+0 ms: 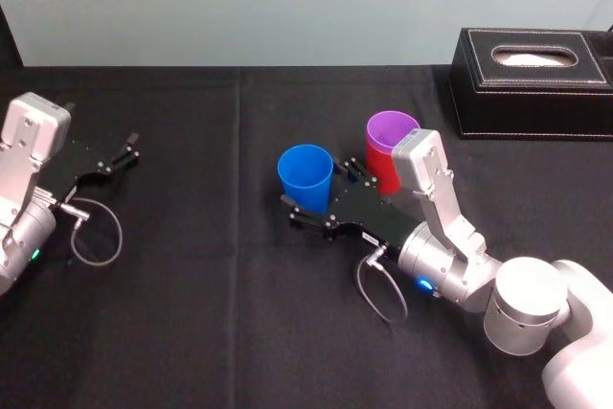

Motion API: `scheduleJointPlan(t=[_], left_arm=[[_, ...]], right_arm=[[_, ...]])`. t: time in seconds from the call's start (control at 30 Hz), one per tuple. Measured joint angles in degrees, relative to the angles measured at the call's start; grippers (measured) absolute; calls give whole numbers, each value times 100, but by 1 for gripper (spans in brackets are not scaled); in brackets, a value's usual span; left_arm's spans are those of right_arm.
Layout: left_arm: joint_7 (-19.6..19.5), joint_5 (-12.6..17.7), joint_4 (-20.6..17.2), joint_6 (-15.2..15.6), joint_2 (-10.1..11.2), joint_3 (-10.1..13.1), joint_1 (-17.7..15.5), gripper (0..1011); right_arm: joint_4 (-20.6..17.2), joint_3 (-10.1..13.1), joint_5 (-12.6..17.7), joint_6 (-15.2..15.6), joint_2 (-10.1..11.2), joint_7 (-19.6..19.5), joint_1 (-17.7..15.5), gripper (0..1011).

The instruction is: Stack the three plastic cups sequentially using one hand.

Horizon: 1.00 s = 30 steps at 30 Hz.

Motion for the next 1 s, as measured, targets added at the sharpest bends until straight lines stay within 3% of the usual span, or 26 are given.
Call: scheduleJointPlan(t=[0.47,1.0], left_arm=[[0,0,0,0,0,0,0,1005],[0,0,0,0,0,0,0,1005]], right_arm=[[234,45,-155,-62,-127,-66,112,1003],[411,109,-117,-83,-252,-34,210,1003]])
